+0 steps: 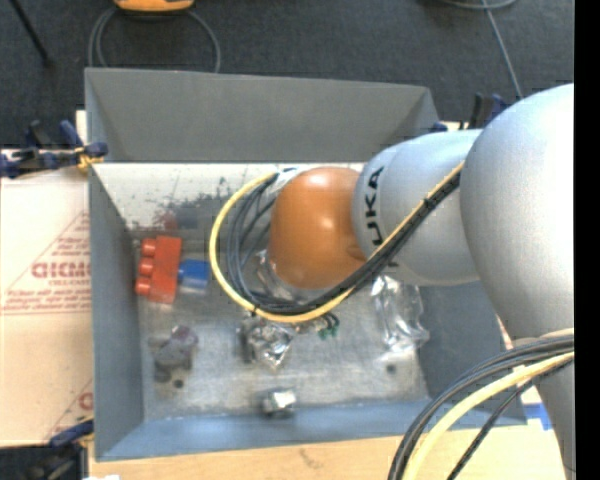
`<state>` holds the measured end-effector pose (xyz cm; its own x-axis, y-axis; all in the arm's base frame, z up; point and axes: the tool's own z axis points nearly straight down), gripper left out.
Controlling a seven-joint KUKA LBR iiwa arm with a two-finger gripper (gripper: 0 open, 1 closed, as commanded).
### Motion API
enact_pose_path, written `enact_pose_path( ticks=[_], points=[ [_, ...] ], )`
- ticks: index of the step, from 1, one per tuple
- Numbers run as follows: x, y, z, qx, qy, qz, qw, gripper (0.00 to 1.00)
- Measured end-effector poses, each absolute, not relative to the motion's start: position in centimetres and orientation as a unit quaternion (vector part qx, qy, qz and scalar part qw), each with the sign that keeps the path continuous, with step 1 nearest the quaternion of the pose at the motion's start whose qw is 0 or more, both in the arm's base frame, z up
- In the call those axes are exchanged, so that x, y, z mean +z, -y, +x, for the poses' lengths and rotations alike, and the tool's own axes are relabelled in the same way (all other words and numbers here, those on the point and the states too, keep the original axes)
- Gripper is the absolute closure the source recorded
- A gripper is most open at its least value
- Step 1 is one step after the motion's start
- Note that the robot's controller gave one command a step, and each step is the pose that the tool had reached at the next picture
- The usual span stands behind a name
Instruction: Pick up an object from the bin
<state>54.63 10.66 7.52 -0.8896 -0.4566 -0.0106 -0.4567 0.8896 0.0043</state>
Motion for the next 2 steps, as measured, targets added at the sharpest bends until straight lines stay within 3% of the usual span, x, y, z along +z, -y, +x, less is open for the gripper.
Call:
enact_pose_path(
  ticks=[1, 2],
  points=[
    [20.98, -9.51, 55.74, -0.001, -0.971, -0.241, 0.006, 1.00],
    [20.49, -9.55, 55.53, 0.000, -0.971, -0.240, 0.002, 0.00]
  ],
)
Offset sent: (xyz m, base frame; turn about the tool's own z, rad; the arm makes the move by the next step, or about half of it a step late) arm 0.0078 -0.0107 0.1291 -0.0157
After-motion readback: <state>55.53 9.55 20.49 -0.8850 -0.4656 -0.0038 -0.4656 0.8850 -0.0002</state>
